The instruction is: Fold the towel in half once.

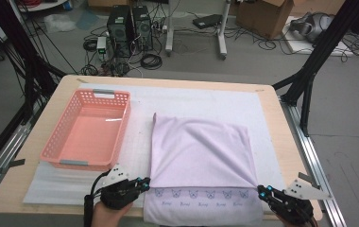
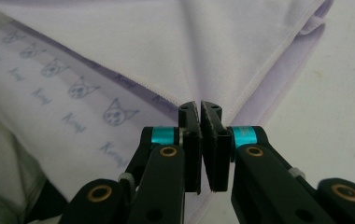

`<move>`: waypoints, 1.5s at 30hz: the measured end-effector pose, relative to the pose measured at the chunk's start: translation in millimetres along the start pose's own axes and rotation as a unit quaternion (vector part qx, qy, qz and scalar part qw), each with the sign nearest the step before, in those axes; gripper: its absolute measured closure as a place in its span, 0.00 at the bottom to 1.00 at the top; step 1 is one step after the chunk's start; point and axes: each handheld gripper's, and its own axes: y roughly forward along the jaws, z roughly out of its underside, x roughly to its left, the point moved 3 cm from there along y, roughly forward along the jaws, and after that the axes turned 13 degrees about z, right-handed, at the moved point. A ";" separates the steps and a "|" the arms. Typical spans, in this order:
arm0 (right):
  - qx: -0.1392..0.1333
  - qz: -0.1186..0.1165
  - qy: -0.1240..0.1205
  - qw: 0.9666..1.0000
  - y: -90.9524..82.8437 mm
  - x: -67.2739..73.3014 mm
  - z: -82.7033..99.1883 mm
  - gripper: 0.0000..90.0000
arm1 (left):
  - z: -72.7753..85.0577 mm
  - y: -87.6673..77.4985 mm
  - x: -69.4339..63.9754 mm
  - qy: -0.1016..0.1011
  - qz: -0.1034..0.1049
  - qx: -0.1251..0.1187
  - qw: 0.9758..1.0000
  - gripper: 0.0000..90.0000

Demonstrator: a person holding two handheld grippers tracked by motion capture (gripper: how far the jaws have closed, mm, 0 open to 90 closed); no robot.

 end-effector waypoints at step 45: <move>0.014 0.082 0.053 0.995 143.9 -71.2 -96.5 0.46 | -35.1 57.3 80.0 -0.003 -0.031 -0.017 0.999 0.49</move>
